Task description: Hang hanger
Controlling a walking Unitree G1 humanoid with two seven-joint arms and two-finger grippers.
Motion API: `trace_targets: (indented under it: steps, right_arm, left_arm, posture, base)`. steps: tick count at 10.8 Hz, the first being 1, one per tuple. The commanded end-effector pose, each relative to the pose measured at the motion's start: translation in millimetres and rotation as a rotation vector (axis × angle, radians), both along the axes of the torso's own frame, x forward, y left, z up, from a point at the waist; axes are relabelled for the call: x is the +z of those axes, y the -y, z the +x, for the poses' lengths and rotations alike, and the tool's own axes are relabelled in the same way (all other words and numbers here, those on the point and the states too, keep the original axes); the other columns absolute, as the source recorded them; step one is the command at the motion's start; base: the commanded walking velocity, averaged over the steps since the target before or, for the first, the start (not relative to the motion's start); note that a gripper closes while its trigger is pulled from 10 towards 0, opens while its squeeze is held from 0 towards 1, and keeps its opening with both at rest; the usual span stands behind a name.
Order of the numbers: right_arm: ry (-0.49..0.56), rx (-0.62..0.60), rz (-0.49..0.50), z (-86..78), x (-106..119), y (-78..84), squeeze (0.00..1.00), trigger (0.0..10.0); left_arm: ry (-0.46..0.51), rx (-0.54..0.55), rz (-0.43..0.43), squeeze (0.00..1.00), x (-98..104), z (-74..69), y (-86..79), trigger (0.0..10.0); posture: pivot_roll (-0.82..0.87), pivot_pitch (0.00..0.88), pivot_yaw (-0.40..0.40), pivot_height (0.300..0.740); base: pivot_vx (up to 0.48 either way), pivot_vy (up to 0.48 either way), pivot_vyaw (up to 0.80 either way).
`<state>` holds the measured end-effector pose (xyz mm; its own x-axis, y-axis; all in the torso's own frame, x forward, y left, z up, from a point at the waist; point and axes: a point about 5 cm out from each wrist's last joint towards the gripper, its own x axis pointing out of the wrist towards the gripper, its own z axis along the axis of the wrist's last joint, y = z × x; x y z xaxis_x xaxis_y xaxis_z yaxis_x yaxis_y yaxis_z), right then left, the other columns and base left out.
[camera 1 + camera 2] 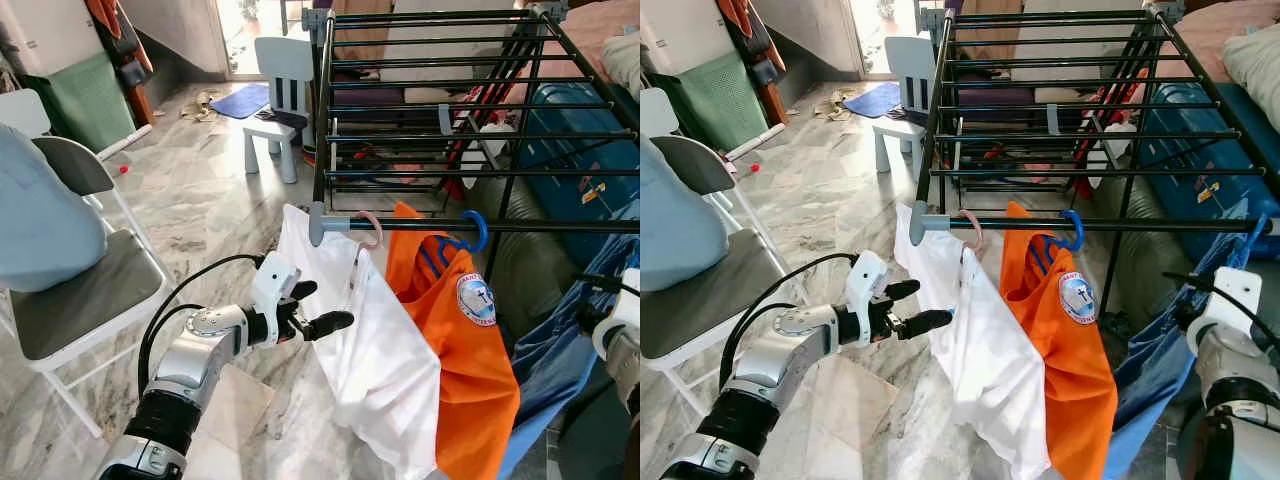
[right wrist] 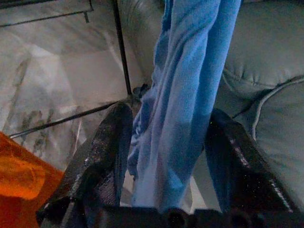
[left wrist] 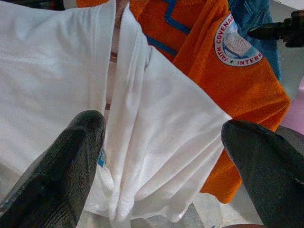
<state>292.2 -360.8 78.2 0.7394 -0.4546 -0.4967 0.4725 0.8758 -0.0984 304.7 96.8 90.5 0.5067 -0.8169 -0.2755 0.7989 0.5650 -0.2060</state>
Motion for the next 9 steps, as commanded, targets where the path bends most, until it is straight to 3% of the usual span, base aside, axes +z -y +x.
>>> trace_targets:
  steps: [1,3,9]
  right_arm:
    - [-0.025,0.002,0.002,-3.7,-3,1.6,0.00,0.5]
    - [-0.044,0.013,-0.005,-5.8,-7,0.6,0.00,0.0]
    - [0.015,0.063,-0.075,1.4,9,5.2,0.00,0.0]
  left_arm:
    - [0.020,0.003,0.017,0.00,2,1.0,-0.4,10.0]
    - [0.019,0.002,0.018,0.00,1,0.9,0.5,10.0]
    - [0.025,-0.002,-0.002,0.00,0,3.5,10.9,10.0]
  posture:
    - [0.12,0.000,0.020,0.740]
    - [0.13,0.000,0.017,0.740]
    - [0.10,0.000,0.005,0.740]
  base:
    - [0.000,0.000,0.00]
    - [0.000,0.000,0.00]
    - [0.000,0.000,0.00]
